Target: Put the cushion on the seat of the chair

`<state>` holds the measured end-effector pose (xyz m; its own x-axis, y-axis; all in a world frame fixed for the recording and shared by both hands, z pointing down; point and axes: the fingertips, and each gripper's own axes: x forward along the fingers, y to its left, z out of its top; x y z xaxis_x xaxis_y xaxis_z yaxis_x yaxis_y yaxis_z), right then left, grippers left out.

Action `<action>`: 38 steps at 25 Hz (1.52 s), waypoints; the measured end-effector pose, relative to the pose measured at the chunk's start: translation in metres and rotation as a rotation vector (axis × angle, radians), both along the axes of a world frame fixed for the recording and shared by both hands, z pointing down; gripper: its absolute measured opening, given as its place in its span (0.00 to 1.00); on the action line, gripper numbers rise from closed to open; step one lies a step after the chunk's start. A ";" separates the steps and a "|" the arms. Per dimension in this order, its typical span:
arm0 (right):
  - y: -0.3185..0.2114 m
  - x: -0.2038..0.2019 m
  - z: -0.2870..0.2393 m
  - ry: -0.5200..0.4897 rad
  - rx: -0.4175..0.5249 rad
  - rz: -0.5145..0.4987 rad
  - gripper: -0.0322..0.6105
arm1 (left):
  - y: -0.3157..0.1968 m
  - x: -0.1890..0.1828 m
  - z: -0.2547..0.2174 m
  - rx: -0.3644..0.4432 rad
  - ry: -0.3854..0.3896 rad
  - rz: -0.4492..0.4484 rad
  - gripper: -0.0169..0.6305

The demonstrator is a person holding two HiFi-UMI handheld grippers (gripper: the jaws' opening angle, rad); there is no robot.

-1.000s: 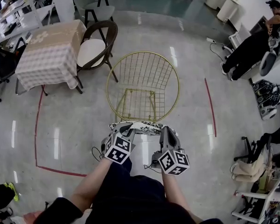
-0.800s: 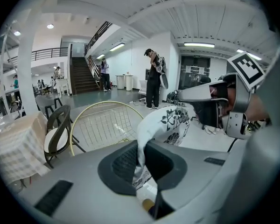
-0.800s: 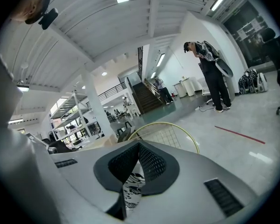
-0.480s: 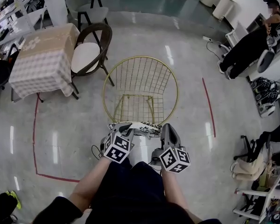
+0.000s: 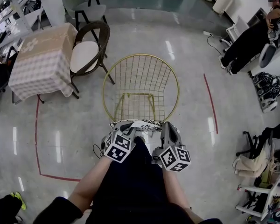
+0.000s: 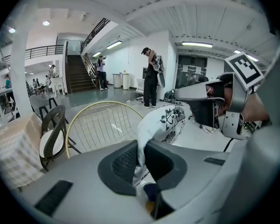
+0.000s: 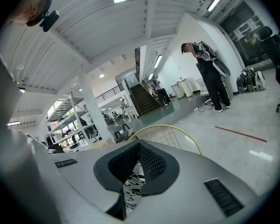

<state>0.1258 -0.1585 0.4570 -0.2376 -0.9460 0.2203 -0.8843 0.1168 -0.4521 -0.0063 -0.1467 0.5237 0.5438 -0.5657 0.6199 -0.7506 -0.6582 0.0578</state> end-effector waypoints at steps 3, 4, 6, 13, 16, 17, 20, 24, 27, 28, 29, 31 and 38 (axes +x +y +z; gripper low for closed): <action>-0.009 0.003 0.004 -0.002 -0.016 -0.002 0.05 | -0.006 0.001 0.005 -0.023 -0.004 -0.009 0.10; -0.013 0.004 0.006 -0.001 -0.022 -0.004 0.05 | -0.009 0.001 0.008 -0.031 -0.007 -0.013 0.10; -0.019 0.006 0.010 0.001 -0.036 -0.011 0.05 | -0.014 0.002 0.014 -0.046 -0.017 -0.017 0.10; -0.052 0.005 0.031 0.004 -0.079 -0.066 0.05 | -0.042 0.007 0.041 -0.090 -0.048 -0.033 0.10; -0.069 0.006 0.037 -0.016 -0.090 -0.079 0.05 | -0.056 0.010 0.052 -0.110 -0.056 -0.043 0.10; -0.074 0.008 0.039 -0.025 -0.092 -0.083 0.05 | -0.060 0.011 0.055 -0.114 -0.060 -0.049 0.10; -0.088 0.010 0.045 -0.030 -0.098 -0.106 0.05 | -0.076 0.013 0.065 -0.118 -0.075 -0.070 0.10; -0.108 0.008 0.051 -0.032 -0.116 -0.126 0.05 | -0.103 0.010 0.071 -0.117 -0.093 -0.085 0.10; -0.116 0.009 0.065 -0.028 -0.140 -0.149 0.05 | -0.117 0.010 0.083 -0.125 -0.093 -0.099 0.10; -0.118 0.009 0.070 -0.026 -0.147 -0.159 0.05 | -0.122 0.010 0.087 -0.129 -0.093 -0.104 0.10; -0.122 0.009 0.074 -0.023 -0.154 -0.169 0.05 | -0.128 0.010 0.091 -0.130 -0.095 -0.109 0.10; -0.132 0.009 0.080 -0.019 -0.163 -0.188 0.05 | -0.142 0.009 0.095 -0.131 -0.106 -0.117 0.10; -0.169 0.002 0.108 -0.014 -0.191 -0.241 0.05 | -0.182 0.006 0.120 -0.143 -0.126 -0.151 0.10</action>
<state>0.1279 -0.3277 0.5650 -0.4546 -0.8036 0.3842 -0.8349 0.2342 -0.4980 -0.0004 -0.3286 0.6441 0.3729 -0.5363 0.7572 -0.8472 -0.5297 0.0420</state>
